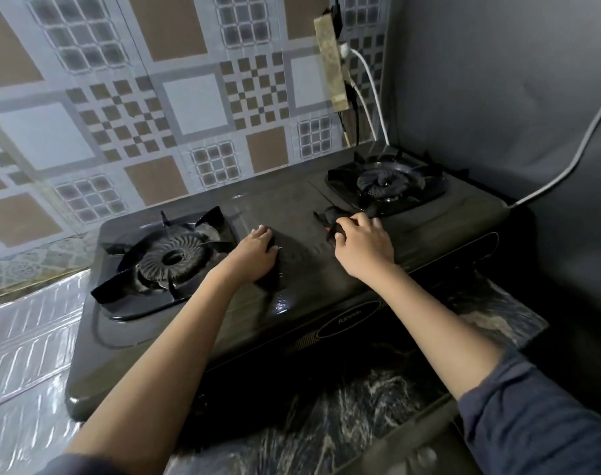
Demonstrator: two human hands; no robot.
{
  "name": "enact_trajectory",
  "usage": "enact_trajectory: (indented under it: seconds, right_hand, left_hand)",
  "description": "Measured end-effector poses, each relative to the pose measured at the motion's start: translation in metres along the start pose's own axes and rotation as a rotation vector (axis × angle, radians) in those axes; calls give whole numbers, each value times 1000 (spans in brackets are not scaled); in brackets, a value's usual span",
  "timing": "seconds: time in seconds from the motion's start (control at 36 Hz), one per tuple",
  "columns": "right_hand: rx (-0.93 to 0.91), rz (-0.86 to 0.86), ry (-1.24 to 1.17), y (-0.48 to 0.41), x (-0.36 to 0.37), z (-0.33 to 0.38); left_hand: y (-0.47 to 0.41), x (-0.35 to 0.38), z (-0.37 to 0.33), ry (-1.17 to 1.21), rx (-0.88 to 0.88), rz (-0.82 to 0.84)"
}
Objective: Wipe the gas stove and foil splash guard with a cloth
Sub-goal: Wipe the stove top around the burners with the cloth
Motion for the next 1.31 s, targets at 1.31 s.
enact_trajectory:
  seconds: [1.31]
  right_hand:
    - [-276,-12,-194,-26,-65,-150]
  left_hand:
    - [-22,14,-62,109,-275,-250]
Point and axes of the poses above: each hand's wrist, its own y-axis away from the middle knuckle, its own x-axis out of the palm, z = x × y, the point moved 1 cm from there along -y, towards the middle knuckle, and after that the axes turned 9 degrees about -y, right-handed, at the moved point
